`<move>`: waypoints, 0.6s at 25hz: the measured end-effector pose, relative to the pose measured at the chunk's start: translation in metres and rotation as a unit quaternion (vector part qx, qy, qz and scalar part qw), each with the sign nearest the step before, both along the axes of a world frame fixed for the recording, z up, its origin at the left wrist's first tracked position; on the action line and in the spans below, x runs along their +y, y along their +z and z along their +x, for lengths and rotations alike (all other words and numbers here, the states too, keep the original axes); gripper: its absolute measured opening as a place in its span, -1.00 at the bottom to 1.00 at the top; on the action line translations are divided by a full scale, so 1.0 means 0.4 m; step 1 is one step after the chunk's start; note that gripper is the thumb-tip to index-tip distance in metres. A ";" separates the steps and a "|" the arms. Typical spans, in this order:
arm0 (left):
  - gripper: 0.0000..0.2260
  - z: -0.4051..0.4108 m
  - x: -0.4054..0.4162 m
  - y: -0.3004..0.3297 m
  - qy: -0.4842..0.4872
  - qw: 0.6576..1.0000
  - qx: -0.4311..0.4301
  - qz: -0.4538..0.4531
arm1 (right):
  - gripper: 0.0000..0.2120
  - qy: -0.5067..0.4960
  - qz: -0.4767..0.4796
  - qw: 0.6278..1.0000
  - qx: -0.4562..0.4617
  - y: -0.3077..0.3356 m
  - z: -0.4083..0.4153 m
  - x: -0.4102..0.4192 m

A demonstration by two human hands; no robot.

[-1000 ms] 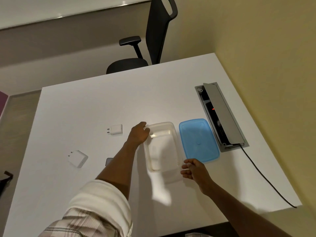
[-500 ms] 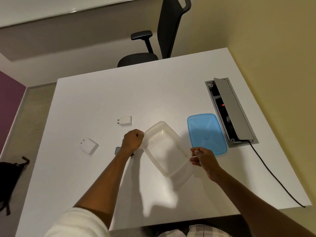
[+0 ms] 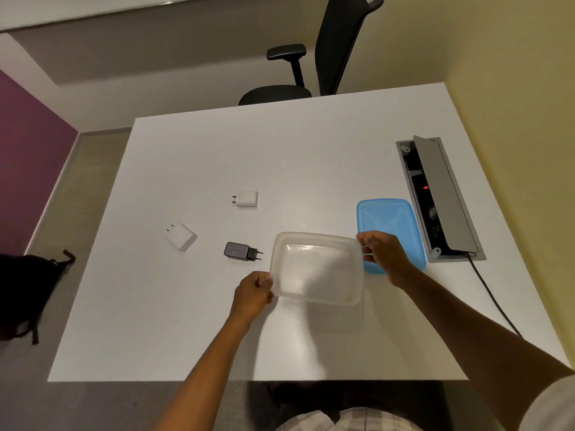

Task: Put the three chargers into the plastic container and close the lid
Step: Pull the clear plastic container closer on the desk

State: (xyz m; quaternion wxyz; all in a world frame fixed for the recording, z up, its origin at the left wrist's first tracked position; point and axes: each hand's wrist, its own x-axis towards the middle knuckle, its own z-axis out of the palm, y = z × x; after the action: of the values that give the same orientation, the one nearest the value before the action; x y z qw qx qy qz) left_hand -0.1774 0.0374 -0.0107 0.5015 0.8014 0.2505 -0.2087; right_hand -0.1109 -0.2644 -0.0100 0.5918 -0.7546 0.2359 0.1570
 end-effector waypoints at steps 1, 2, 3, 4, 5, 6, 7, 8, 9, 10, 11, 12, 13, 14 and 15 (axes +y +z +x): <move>-0.87 -0.014 -0.005 -0.004 0.006 1.000 0.005 -0.003 | -0.76 0.003 0.002 1.000 -0.001 0.001 0.000 0.003; -0.88 -0.026 -0.010 -0.005 0.012 1.000 0.009 -0.006 | -0.77 0.005 0.004 1.000 -0.001 0.001 0.000 0.006; -0.88 -0.037 -0.014 -0.007 0.017 1.000 0.013 -0.010 | -0.78 0.008 0.006 1.000 -0.002 0.003 -0.001 0.009; -0.88 -0.044 -0.017 -0.008 0.019 1.000 0.016 -0.013 | -0.79 0.009 0.007 1.000 -0.001 0.006 -0.001 0.012; -0.88 -0.050 -0.019 -0.009 0.021 1.000 0.018 -0.014 | -0.80 0.010 0.007 1.000 0.001 0.010 0.000 0.014; -0.88 -0.054 -0.020 -0.009 0.021 1.000 0.019 -0.014 | -0.81 0.013 0.005 1.000 0.004 0.013 -0.001 0.016; -0.88 -0.056 -0.020 -0.011 0.022 1.000 0.019 -0.011 | -0.82 0.017 0.001 1.000 0.006 0.016 -0.001 0.018; -0.88 -0.059 -0.019 -0.012 0.022 1.000 0.019 -0.010 | -0.83 0.020 -0.002 1.000 0.009 0.019 -0.002 0.021; -0.87 -0.061 -0.018 -0.012 0.023 1.000 0.019 -0.009 | -0.84 0.023 -0.003 1.000 0.011 0.021 -0.003 0.023; -0.87 -0.062 -0.017 -0.012 0.023 1.000 0.020 -0.009 | -0.85 0.024 -0.004 1.000 0.014 0.021 -0.004 0.024; -0.87 -0.064 -0.015 -0.014 0.024 0.999 0.020 -0.010 | -0.85 0.025 -0.004 1.000 0.015 0.020 -0.006 0.024; -0.87 -0.067 -0.014 -0.015 0.025 0.999 0.021 -0.011 | -0.85 0.028 -0.005 0.999 0.017 0.019 -0.008 0.025; -0.86 -0.069 -0.013 -0.017 0.026 0.999 0.022 -0.012 | -0.85 0.032 -0.006 0.999 0.017 0.018 -0.009 0.026; -0.86 -0.071 -0.012 -0.017 0.027 0.999 0.022 -0.012 | -0.85 0.035 -0.008 0.999 0.017 0.018 -0.010 0.027; -0.86 -0.072 -0.012 -0.018 0.027 0.999 0.020 -0.012 | -0.84 0.038 -0.009 0.999 0.016 0.017 -0.010 0.028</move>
State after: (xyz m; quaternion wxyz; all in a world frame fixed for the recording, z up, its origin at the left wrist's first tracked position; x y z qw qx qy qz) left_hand -0.2063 0.0327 -0.0178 0.5116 0.7839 0.2791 -0.2143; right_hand -0.1148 -0.2533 -0.0031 0.5747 -0.7656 0.2183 0.1894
